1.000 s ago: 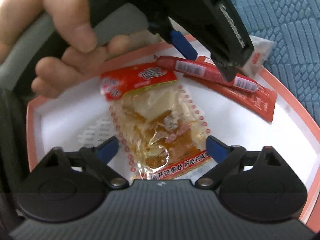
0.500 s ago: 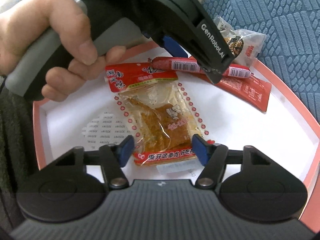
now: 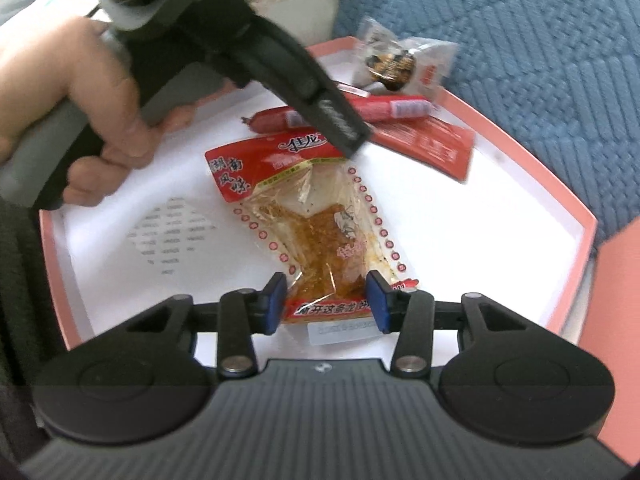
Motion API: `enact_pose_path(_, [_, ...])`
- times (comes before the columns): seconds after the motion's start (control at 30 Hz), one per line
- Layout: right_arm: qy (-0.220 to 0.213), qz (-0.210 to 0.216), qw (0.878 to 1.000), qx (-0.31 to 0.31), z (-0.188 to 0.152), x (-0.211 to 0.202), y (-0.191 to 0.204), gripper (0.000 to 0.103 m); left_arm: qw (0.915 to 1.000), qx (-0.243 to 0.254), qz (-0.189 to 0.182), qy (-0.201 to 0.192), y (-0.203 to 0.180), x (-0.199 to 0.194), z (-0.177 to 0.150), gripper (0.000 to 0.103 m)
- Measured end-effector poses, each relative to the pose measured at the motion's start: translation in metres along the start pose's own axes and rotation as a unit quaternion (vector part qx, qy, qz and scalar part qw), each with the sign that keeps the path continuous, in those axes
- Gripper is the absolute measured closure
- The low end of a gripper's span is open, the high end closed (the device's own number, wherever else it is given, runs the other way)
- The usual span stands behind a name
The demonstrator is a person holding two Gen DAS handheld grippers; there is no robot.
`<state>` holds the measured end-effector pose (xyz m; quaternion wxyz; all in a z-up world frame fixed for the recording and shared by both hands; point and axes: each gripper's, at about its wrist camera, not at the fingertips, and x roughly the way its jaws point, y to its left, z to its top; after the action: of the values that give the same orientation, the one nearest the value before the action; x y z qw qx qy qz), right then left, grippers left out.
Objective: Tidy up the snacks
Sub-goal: 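Grasp the red sausage stick with left gripper while right grasps the spicy strip packet, then lift the sausage stick with left gripper while right lifts the strip packet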
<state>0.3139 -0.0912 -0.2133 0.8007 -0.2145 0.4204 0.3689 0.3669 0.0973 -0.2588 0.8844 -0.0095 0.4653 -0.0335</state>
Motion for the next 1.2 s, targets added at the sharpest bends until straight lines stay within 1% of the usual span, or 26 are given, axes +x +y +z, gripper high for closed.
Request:
enact_pose_path(0.07, [0.002,-0.005,1.000,0.004,-0.002,-0.001,0.000,0.058,1.0000,0.000,0.001,-0.001,-0.001,-0.001,-0.001,0.066])
enact_pose_path(0.2, [0.004,-0.015,1.000,0.010,-0.007,-0.009,0.007,0.058,0.9998,-0.010,-0.015,0.000,0.000,-0.007,-0.006,0.071])
enact_pose_path(0.27, [0.005,-0.020,1.000,0.014,-0.009,-0.011,0.009,0.058,0.9998,-0.003,-0.018,-0.002,-0.005,-0.010,-0.008,0.074])
enact_pose_path(0.37, [0.005,-0.031,0.999,0.021,-0.009,-0.011,0.009,0.059,0.9995,-0.007,-0.030,-0.004,-0.014,-0.017,-0.013,0.077])
enact_pose_path(0.5, [0.004,-0.047,0.998,0.036,-0.010,-0.015,0.009,0.059,0.9993,-0.012,-0.033,-0.013,-0.023,-0.027,-0.020,0.078])
enact_pose_path(0.67, [0.000,-0.072,0.996,0.057,-0.013,-0.021,0.007,0.059,0.9984,-0.034,-0.041,-0.020,-0.025,-0.039,-0.027,0.079])
enact_pose_path(0.9, [-0.006,-0.098,0.991,0.089,-0.020,-0.031,0.005,0.059,0.9952,-0.078,-0.049,-0.033,-0.018,-0.061,-0.039,0.079])
enact_pose_path(1.1, [-0.013,-0.116,0.984,0.135,-0.029,-0.041,0.000,0.060,0.9920,-0.105,-0.055,-0.043,-0.014,-0.073,-0.047,0.079])
enact_pose_path(1.2, [-0.024,-0.118,0.979,0.164,-0.034,-0.049,-0.004,0.060,0.9897,-0.116,-0.062,-0.057,-0.012,-0.083,-0.047,0.079])
